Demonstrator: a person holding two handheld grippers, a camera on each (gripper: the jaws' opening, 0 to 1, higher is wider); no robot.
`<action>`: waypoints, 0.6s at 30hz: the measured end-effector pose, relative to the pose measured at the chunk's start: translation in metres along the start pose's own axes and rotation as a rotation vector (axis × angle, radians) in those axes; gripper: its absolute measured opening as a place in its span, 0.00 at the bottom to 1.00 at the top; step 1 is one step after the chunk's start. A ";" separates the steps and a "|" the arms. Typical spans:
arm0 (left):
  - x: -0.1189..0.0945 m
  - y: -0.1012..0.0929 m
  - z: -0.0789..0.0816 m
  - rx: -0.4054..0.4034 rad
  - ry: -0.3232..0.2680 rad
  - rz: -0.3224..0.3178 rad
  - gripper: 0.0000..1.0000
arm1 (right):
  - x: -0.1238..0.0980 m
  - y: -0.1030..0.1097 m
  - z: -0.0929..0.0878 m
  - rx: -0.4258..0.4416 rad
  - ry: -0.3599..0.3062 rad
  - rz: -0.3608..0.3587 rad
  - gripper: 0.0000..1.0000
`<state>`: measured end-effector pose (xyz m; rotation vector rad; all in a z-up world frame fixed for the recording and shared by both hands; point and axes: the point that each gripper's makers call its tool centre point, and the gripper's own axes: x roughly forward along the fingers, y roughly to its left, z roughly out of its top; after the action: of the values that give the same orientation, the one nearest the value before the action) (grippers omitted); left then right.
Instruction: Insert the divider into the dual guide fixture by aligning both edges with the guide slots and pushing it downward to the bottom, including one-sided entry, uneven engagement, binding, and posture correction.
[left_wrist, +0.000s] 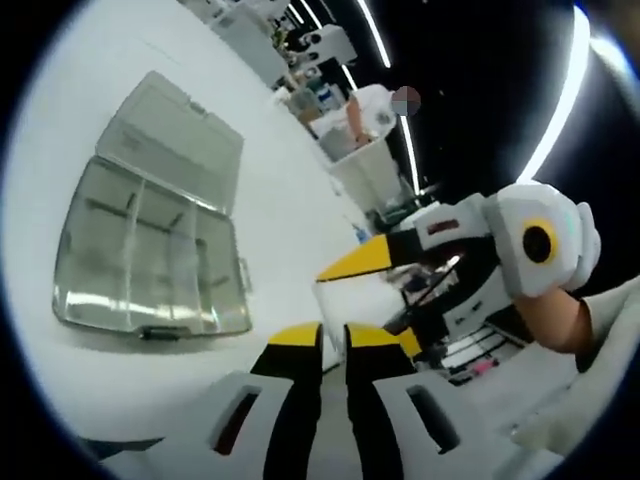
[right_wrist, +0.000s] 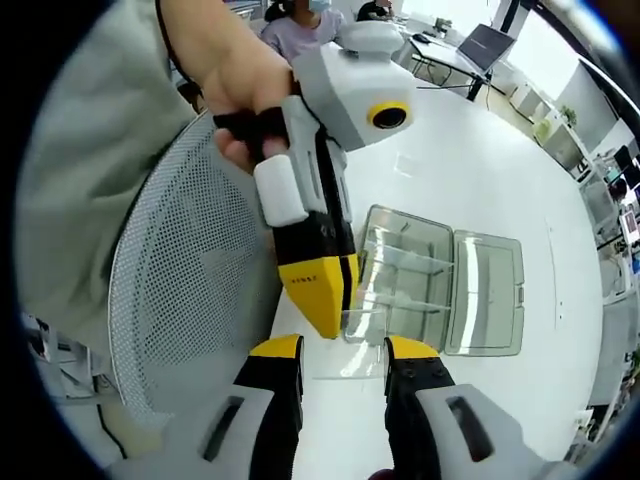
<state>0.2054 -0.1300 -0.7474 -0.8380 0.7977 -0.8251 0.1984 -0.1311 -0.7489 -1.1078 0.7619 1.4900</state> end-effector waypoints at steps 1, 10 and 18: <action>0.000 0.000 0.000 -0.010 -0.003 -0.003 0.04 | 0.000 0.000 0.000 -0.003 0.000 -0.001 0.27; -0.001 -0.001 0.000 -0.053 -0.009 -0.015 0.01 | -0.001 0.000 0.002 -0.001 -0.005 -0.002 0.27; -0.004 0.001 0.001 -0.095 -0.026 -0.022 0.00 | -0.001 -0.001 0.005 -0.008 -0.011 -0.009 0.27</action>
<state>0.2051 -0.1257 -0.7469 -0.9414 0.8105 -0.7991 0.1985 -0.1270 -0.7458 -1.1065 0.7429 1.4915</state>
